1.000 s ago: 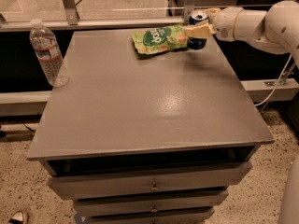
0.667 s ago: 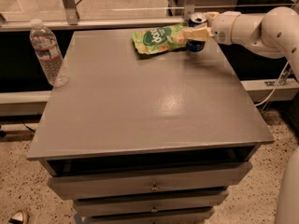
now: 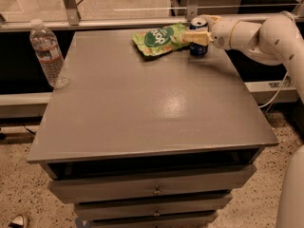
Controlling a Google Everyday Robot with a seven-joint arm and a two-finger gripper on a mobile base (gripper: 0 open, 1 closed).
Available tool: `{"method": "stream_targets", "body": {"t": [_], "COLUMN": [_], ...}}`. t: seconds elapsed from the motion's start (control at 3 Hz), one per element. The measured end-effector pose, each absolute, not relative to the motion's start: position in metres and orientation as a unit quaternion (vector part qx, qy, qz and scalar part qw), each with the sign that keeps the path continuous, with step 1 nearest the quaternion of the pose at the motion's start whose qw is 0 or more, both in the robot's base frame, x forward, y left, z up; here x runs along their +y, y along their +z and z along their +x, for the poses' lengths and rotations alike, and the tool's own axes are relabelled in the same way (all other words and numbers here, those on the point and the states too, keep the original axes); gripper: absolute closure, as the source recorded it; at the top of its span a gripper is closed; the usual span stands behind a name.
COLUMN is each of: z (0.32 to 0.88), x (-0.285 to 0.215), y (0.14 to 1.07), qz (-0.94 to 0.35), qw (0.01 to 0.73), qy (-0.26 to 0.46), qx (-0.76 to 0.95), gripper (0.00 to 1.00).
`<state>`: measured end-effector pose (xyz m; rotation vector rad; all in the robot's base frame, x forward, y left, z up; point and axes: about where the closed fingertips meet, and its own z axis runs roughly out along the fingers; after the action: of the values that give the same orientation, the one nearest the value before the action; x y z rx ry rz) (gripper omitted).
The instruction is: Move pepsi can near green rice chip bag
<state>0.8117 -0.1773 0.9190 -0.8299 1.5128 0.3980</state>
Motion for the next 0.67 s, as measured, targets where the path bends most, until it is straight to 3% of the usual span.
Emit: {"method": "stream_targets", "body": {"t": [0.67], "z": [0.8069], "x": [-0.1758], "y": [0.9177], "qz": [-0.358], "qw": [0.633], "qy": [0.183], "qx": [0.661], "gripper": [0.00]}}
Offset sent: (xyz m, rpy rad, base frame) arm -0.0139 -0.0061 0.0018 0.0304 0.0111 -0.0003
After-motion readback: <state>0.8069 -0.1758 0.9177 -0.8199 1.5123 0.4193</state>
